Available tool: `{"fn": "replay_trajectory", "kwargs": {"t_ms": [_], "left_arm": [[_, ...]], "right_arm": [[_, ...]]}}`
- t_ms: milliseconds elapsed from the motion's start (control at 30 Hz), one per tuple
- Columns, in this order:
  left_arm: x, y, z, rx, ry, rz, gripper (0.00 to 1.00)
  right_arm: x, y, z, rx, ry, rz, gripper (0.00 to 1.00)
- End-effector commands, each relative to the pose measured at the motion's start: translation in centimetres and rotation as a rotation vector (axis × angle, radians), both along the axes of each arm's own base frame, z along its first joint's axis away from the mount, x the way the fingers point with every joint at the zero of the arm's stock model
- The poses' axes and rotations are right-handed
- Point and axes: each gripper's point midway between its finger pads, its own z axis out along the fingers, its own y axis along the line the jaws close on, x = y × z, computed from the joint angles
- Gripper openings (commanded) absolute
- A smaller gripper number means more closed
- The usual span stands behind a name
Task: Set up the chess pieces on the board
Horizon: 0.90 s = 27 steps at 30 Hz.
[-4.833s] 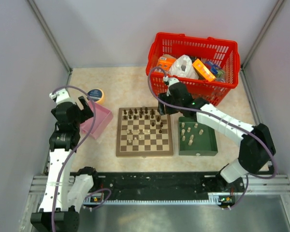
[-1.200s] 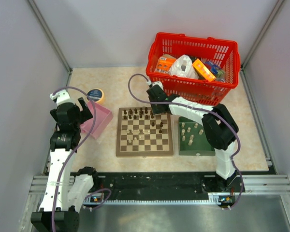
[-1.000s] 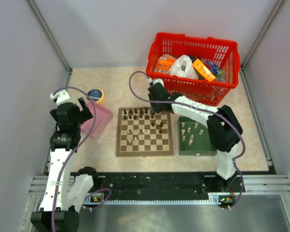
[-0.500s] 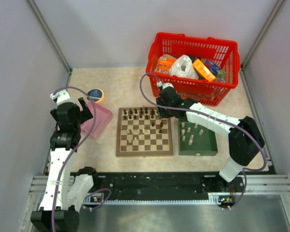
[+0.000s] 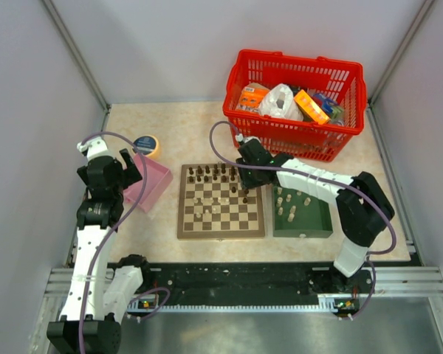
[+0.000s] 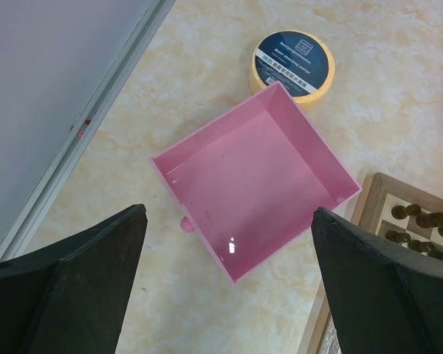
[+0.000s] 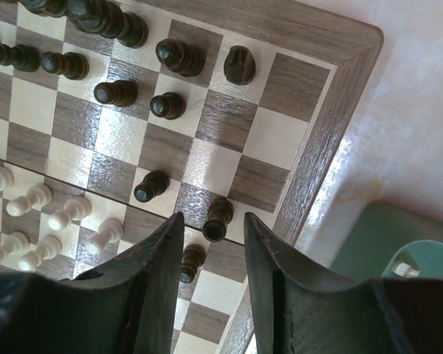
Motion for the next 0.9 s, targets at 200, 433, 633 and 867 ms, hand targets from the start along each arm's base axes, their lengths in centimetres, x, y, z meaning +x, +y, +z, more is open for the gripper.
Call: {"fn": "replay_trajectory", "kwargs": {"t_ms": [200,433,633,867], "left_arm": [[0.1,0.2,0.4,0.009,-0.011,0.006,0.99],[0.3,-0.1,0.6,-0.013,-0.022,-0.001,0.99],[0.3,-0.4,0.8,-0.056,-0.031,0.008,0.99],[0.1,-0.9,1.3,-0.113,-0.058,0.022,0.99]], "right_arm": [[0.0,0.9,-1.0,-0.011,0.012,0.002,0.34],[0.1,0.8,-1.1,-0.025,0.013,0.004,0.29],[0.0,0.7,-1.0,-0.028,0.014,0.014,0.32],[0.0,0.6,-1.0,-0.034,0.01,0.02,0.27]]}}
